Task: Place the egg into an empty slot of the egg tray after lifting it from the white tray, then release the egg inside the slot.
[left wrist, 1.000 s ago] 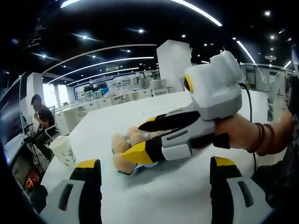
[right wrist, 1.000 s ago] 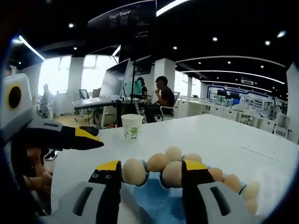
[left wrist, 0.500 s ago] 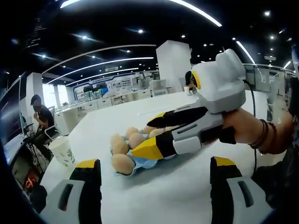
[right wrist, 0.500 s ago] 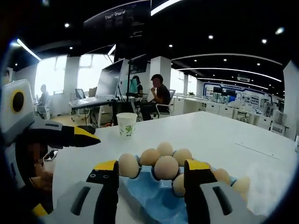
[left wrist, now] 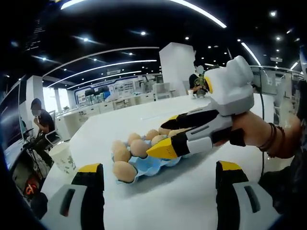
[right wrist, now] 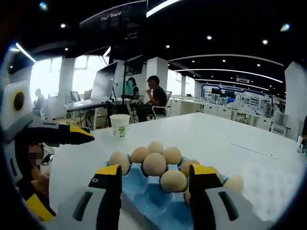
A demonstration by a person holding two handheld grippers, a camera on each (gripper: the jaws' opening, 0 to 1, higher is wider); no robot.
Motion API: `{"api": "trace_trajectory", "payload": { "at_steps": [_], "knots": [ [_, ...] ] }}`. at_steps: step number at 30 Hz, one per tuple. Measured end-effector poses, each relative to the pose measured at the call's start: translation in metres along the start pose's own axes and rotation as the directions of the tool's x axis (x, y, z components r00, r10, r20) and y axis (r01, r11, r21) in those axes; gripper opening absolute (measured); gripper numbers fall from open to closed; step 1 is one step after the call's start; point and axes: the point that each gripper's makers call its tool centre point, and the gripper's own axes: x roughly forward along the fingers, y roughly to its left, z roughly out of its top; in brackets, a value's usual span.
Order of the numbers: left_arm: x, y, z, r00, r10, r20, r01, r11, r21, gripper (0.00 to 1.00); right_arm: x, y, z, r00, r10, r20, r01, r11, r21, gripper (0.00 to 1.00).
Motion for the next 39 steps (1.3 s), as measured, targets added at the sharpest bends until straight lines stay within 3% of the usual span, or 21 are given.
{"api": "trace_trajectory", "payload": {
  "at_steps": [15, 29, 39],
  "knots": [
    [-0.001, 0.0, 0.003, 1.0, 0.009, 0.013, -0.009, 1.0, -0.002, 0.99, -0.018, -0.02, -0.007, 0.999, -0.053, -0.013, 0.053, 0.998, 0.013, 0.62],
    [0.003, -0.003, 0.004, 1.0, -0.001, 0.012, 0.001, 1.0, 0.003, 0.99, -0.038, -0.045, -0.014, 0.994, -0.11, -0.027, 0.111, 0.993, 0.049, 0.73],
    [0.004, -0.005, 0.005, 1.0, -0.004, 0.015, 0.004, 1.0, 0.003, 0.99, -0.054, -0.062, -0.022, 0.985, -0.166, -0.037, 0.168, 0.984, 0.061, 0.74]
  ]
}}
